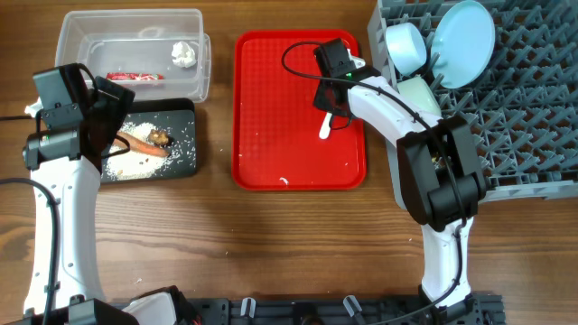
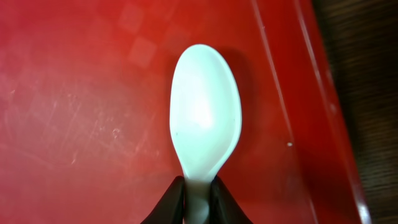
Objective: Sort waste into correct bins and load items into the dishwasher rack
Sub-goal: 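Reach the right gripper back to the white spoon and grasp it, then carry the white spoon right and insert it into the rack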
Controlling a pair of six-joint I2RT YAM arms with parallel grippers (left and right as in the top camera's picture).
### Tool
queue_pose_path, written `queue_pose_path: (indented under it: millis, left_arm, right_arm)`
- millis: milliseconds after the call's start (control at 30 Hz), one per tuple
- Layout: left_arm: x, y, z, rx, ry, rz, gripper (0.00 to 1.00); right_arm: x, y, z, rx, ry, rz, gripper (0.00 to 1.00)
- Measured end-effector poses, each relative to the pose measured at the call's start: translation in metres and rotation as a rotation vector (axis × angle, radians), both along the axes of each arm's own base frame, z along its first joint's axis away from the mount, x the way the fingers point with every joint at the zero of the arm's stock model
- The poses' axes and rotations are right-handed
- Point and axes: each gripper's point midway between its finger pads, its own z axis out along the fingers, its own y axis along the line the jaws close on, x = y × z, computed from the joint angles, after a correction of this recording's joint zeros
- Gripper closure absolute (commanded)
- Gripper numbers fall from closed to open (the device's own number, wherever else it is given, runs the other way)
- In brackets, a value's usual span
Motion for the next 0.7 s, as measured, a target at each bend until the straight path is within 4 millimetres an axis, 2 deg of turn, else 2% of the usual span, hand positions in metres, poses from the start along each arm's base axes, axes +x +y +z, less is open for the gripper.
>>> queue_pose_path:
  millis: [133, 233, 333, 433, 633, 700]
  left_arm:
    - [0.000, 0.000, 0.000, 0.000, 0.000, 0.000, 0.00]
    - [0.000, 0.000, 0.000, 0.000, 0.000, -0.001, 0.00]
    - [0.000, 0.000, 0.000, 0.000, 0.000, 0.000, 0.00]
    - [0.000, 0.000, 0.000, 0.000, 0.000, -0.001, 0.00]
    - [0.000, 0.000, 0.000, 0.000, 0.000, 0.000, 0.00]
    - [0.000, 0.000, 0.000, 0.000, 0.000, 0.000, 0.00]
  right_arm:
    - [0.000, 0.007, 0.007, 0.031, 0.001, 0.063, 0.93]
    - [-0.007, 0.008, 0.009, 0.033, 0.032, 0.102, 0.93]
    - [-0.011, 0.010, 0.021, 0.046, 0.035, 0.163, 0.92]
    - [-0.009, 0.015, 0.054, 0.080, -0.020, 0.235, 0.92]
    - [0.001, 0.006, 0.160, 0.113, -0.246, 0.310, 0.96]
    - [0.003, 0.002, 0.181, 0.116, -0.289, 0.318, 0.96]
